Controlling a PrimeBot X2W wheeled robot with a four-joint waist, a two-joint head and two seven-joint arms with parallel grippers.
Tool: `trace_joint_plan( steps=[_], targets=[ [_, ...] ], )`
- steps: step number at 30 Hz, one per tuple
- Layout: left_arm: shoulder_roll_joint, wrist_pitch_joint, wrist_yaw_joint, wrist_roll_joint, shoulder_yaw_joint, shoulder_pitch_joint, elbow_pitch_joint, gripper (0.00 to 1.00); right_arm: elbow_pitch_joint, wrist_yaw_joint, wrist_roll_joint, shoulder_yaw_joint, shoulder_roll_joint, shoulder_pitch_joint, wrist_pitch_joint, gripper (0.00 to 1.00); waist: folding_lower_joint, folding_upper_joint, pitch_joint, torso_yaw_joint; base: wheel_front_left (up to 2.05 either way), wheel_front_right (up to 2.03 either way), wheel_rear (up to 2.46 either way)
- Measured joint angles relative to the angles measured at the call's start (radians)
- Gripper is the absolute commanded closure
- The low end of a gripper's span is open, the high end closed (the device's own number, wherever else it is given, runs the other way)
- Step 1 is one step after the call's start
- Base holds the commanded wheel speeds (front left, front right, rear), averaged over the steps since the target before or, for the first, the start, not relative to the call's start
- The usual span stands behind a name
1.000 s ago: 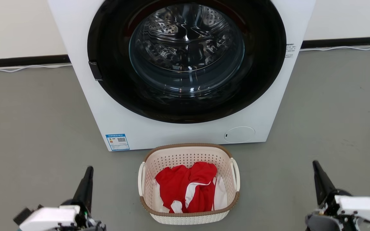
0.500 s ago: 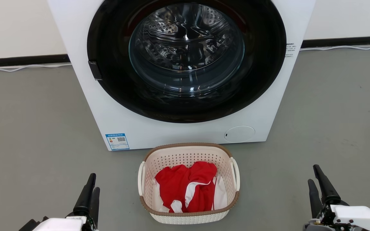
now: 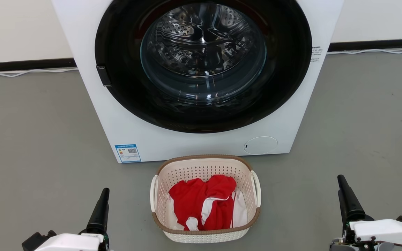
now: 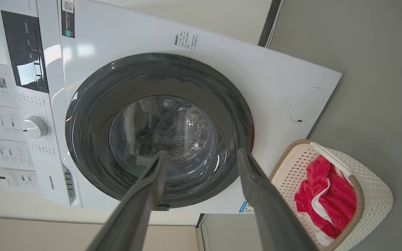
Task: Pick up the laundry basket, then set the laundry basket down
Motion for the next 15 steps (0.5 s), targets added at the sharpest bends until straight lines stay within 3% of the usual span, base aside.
trace_joint_plan(
  steps=[15],
  targets=[
    [0.001,-0.043,0.009,0.199,-0.016,0.001,-0.003,0.0,-0.015,0.0,-0.262,0.009,0.0,0.0,-0.044,0.0,0.0,0.0,0.001,0.002,0.0,0.0,0.0]
  ],
)
